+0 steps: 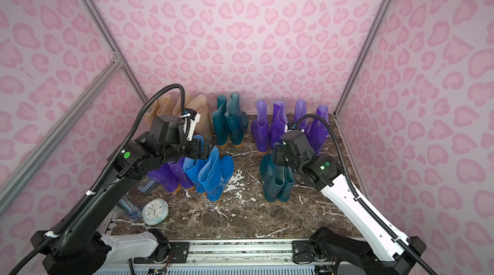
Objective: Match and arrange rain boots in pairs
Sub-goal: Adjust a pair of rain boots at the center of the board.
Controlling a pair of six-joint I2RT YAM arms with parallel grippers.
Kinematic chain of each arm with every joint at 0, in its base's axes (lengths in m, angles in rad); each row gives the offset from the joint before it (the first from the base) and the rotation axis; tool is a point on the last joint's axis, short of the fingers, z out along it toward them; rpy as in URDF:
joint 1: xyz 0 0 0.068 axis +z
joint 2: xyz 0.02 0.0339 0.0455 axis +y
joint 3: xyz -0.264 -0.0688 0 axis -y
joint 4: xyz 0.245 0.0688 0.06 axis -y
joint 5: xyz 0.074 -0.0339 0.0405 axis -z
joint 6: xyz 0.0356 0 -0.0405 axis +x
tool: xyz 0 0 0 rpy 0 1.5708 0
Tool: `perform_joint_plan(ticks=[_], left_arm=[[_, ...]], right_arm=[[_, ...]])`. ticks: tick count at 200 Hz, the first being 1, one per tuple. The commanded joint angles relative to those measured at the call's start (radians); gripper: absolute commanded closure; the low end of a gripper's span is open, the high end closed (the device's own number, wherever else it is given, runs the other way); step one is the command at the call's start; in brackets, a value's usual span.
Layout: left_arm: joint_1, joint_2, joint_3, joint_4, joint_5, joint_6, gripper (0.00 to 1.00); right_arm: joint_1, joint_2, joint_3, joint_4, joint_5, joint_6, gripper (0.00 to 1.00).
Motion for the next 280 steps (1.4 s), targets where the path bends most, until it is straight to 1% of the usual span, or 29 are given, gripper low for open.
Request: perform_joint_plan(ticks=[1, 15, 28, 33, 48, 62, 85, 94, 106, 121, 126, 144, 159, 162, 168, 173, 180, 185, 190, 192, 197, 202, 204, 206, 217, 224, 244, 266, 280], left_arm=[[-0.023, 0.028, 0.038, -0.248, -0.118, -0.008, 0.00], [-0.023, 0.022, 0.029, -0.273, -0.124, -0.031, 0.00], [-0.026, 0.026, -0.003, -0.272, -0.142, -0.040, 0.00], [-0.026, 0.033, -0.010, -0.272, -0.150, -0.043, 0.00], [-0.026, 0.057, -0.019, -0.265, -0.168, -0.049, 0.00], [-0.026, 0.063, -0.042, -0.216, -0.165, -0.037, 0.00], [-0.022, 0.058, -0.079, -0.117, -0.094, -0.026, 0.00], [-0.021, 0.062, -0.082, -0.094, -0.073, -0.029, 0.04], [-0.020, 0.082, -0.071, -0.095, -0.069, -0.029, 0.12], [-0.020, 0.107, -0.082, -0.097, -0.082, -0.028, 0.27], [-0.020, 0.113, -0.089, -0.094, -0.074, -0.026, 0.33], [-0.020, 0.123, -0.114, -0.071, -0.041, -0.026, 0.52], [-0.020, 0.120, -0.119, -0.050, -0.006, -0.024, 0.64], [-0.020, 0.121, -0.118, -0.048, -0.001, -0.025, 0.69], [-0.019, 0.120, -0.114, -0.047, 0.006, -0.029, 0.74], [-0.020, 0.117, -0.112, -0.046, 0.015, -0.028, 0.81], [-0.020, 0.114, -0.107, -0.043, 0.028, -0.026, 0.93], [-0.020, 0.111, -0.104, -0.045, 0.032, -0.028, 0.96], [-0.019, 0.106, -0.102, -0.045, 0.036, -0.028, 0.94], [-0.019, 0.104, -0.101, -0.046, 0.036, -0.028, 0.90], [-0.020, 0.097, -0.098, -0.049, 0.038, -0.028, 0.76], [-0.020, 0.091, -0.091, -0.054, 0.038, -0.026, 0.56], [-0.020, 0.088, -0.088, -0.057, 0.038, -0.026, 0.51], [-0.020, 0.085, -0.085, -0.060, 0.039, -0.026, 0.48], [-0.020, 0.069, -0.072, -0.069, 0.058, -0.019, 0.43], [-0.020, 0.058, -0.069, -0.071, 0.067, -0.017, 0.34], [-0.013, 0.034, -0.070, -0.068, 0.112, 0.003, 0.22], [0.017, 0.029, -0.106, -0.038, 0.210, 0.013, 0.20], [0.023, 0.041, -0.124, -0.035, 0.216, 0.017, 0.20]], right_arm=[[-0.003, -0.003, 0.046, 0.034, 0.044, -0.056, 0.23], [-0.003, -0.008, 0.072, 0.037, 0.069, -0.073, 0.18], [-0.009, -0.009, 0.073, 0.046, 0.092, -0.094, 0.16], [-0.013, -0.008, 0.107, 0.051, 0.098, -0.101, 0.15], [-0.031, -0.003, 0.116, 0.070, 0.092, -0.122, 0.14], [-0.045, -0.001, 0.123, 0.092, 0.080, -0.140, 0.13], [-0.071, -0.003, 0.113, 0.117, 0.059, -0.163, 0.13], [-0.083, -0.005, 0.104, 0.126, 0.042, -0.165, 0.13], [-0.091, -0.012, 0.092, 0.139, 0.019, -0.170, 0.13], [-0.101, -0.024, 0.090, 0.154, 0.009, -0.172, 0.13], [-0.104, -0.028, 0.056, 0.158, 0.007, -0.173, 0.13], [-0.120, -0.044, 0.046, 0.165, -0.004, -0.178, 0.13], [-0.137, -0.056, 0.037, 0.170, -0.006, -0.184, 0.14], [-0.141, -0.058, 0.036, 0.170, -0.009, -0.186, 0.14], [-0.146, -0.061, 0.035, 0.170, -0.013, -0.186, 0.14], [-0.149, -0.064, 0.034, 0.170, -0.016, -0.188, 0.14], [-0.153, -0.068, 0.031, 0.173, -0.020, -0.187, 0.14], [-0.154, -0.072, 0.028, 0.179, -0.021, -0.187, 0.14], [-0.155, -0.076, 0.021, 0.184, -0.023, -0.187, 0.14], [-0.156, -0.077, 0.020, 0.186, -0.024, -0.187, 0.14], [-0.157, -0.080, 0.017, 0.189, -0.026, -0.186, 0.14], [-0.158, -0.081, 0.016, 0.192, -0.027, -0.184, 0.14], [-0.158, -0.081, 0.014, 0.193, -0.028, -0.183, 0.14], [-0.159, -0.081, 0.014, 0.194, -0.030, -0.183, 0.14], [-0.160, -0.078, 0.012, 0.199, -0.037, -0.182, 0.14], [-0.162, -0.074, 0.012, 0.201, -0.038, -0.183, 0.14], [-0.162, -0.062, 0.012, 0.211, -0.042, -0.183, 0.14], [-0.162, -0.057, 0.006, 0.228, -0.052, -0.178, 0.13], [-0.162, -0.055, 0.000, 0.235, -0.054, -0.176, 0.13]])
